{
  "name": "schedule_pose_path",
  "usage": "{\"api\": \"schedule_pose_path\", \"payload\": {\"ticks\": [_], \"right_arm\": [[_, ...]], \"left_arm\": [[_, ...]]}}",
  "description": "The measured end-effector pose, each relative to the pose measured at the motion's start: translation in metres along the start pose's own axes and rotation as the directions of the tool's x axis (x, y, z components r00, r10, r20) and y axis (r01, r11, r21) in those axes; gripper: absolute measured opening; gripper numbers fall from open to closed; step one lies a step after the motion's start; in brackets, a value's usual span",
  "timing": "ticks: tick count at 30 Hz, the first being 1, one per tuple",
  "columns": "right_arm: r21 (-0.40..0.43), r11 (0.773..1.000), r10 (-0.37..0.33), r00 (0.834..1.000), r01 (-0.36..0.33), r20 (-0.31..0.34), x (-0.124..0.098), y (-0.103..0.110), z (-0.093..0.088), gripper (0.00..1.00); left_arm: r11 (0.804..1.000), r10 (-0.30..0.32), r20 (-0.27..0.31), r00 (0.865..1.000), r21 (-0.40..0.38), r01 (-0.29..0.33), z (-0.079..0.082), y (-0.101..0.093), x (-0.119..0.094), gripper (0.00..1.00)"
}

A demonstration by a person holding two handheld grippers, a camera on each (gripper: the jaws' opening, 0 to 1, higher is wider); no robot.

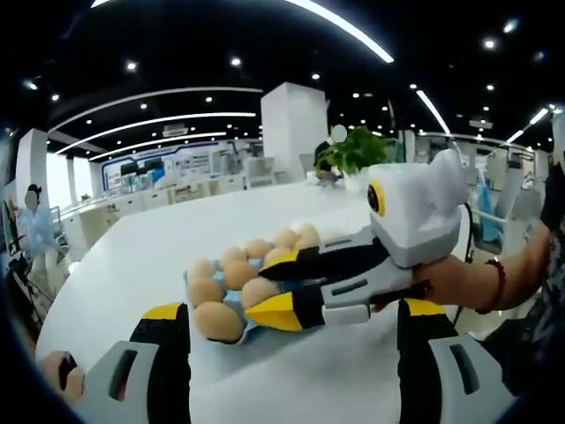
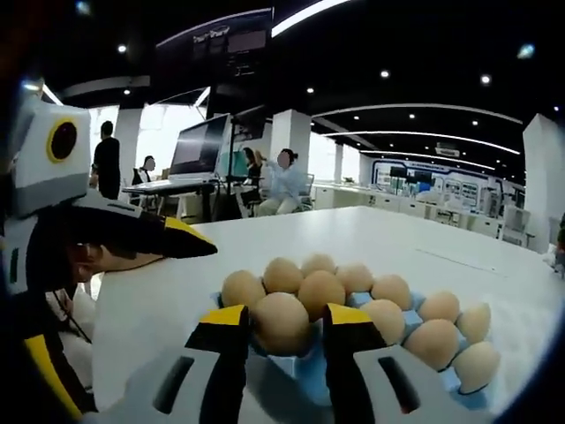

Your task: Place the egg into an empty slot of the egg tray after lifting it from the table, then release the egg inside the slot.

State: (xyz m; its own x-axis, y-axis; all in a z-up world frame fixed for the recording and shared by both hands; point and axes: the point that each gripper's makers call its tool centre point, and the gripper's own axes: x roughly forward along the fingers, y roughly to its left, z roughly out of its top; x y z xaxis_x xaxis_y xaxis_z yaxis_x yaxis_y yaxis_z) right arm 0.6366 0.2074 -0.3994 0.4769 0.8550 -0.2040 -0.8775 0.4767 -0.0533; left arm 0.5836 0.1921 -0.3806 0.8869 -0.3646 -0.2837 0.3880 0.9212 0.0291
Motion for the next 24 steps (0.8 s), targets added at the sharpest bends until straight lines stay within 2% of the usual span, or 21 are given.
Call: {"api": "schedule_pose_path", "payload": {"ticks": [6,7,9,24], "right_arm": [[0.034,0.999,0.015,1.000,-0.015,0.009,-0.004,-0.001,0.001,0.41],[0.061,0.997,0.037,0.999,-0.039,0.037,-0.005,0.001,0.006,0.43],[0.085,0.995,0.039,0.998,-0.044,0.052,-0.008,0.001,0.009,0.48],[0.060,0.997,-0.051,0.998,0.049,0.039,-0.030,-0.025,0.014,0.52]], "left_arm": [[1.000,0.004,0.004,1.000,0.000,-0.004,0.001,0.000,-0.001,1.00],[1.000,0.005,0.004,1.000,-0.002,-0.005,0.001,0.000,0.000,1.00],[1.000,0.004,0.006,1.000,-0.003,-0.004,0.002,0.000,0.000,1.00],[1.000,0.000,0.012,1.000,-0.007,0.000,0.004,-0.003,0.001,1.00]]}}
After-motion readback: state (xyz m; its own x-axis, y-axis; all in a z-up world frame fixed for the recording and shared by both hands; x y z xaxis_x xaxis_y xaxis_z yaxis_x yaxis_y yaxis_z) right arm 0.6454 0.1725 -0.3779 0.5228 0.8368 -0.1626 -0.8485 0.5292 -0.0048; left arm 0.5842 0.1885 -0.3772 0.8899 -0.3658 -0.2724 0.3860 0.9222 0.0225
